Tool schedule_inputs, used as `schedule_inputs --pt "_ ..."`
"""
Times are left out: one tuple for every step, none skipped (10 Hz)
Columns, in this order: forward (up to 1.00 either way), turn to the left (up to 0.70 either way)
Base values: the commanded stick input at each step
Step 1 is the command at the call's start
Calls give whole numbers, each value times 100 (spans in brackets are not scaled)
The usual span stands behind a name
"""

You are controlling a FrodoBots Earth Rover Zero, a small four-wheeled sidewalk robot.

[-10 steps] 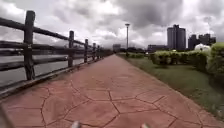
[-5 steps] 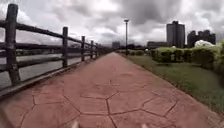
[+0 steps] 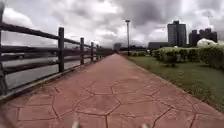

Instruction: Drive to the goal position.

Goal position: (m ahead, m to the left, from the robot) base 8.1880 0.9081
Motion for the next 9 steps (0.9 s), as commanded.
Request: schedule_inputs --pt "70 0" --pt "70 0" --pt "70 0" --pt "70 0" --pt "70 0" --pt "70 0" --pt "70 0" --pt "70 0" --pt "70 0"
